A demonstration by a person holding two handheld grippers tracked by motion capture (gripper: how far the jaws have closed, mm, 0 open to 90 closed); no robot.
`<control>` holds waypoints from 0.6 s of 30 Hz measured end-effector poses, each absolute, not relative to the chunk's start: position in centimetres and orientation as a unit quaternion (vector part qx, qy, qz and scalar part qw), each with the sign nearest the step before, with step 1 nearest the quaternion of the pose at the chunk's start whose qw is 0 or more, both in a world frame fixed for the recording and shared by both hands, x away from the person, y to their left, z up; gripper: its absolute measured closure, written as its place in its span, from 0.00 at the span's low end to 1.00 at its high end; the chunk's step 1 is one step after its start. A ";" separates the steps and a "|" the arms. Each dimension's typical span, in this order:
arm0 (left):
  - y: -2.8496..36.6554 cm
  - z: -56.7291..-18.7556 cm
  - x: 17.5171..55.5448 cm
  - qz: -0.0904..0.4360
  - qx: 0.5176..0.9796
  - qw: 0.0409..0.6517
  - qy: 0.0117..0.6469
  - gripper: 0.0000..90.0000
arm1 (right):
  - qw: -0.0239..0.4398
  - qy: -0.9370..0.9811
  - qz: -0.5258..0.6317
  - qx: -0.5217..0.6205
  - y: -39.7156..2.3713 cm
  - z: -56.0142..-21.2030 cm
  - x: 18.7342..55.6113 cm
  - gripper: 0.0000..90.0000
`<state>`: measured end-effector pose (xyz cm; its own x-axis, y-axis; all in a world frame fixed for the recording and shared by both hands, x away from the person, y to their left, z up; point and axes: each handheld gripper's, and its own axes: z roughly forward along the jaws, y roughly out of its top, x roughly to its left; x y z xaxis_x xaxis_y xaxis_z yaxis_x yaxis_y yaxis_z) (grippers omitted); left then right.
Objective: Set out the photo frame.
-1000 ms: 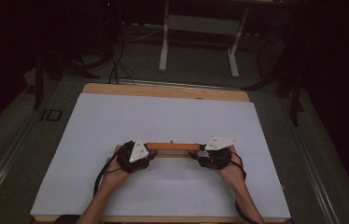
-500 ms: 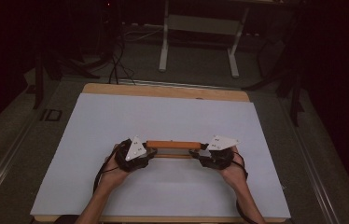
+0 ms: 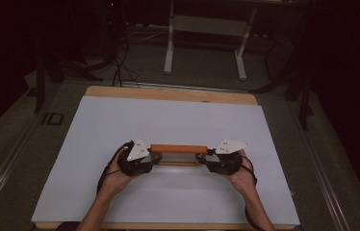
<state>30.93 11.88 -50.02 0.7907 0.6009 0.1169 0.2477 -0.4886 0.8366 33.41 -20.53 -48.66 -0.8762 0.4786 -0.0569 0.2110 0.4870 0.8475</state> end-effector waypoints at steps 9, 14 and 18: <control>12.0 -50.4 31.6 0.160 0.842 0.436 0.273 0.66 | 0.123 0.854 0.456 0.219 -20.5 -49.0 33.7 0.68; 12.2 -50.6 31.9 0.139 0.841 0.437 0.286 0.65 | 0.107 0.853 0.456 0.230 -20.5 -49.1 33.9 0.68; 12.3 -50.6 32.1 0.126 0.839 0.440 0.294 0.65 | 0.095 0.853 0.454 0.241 -20.4 -49.2 34.0 0.68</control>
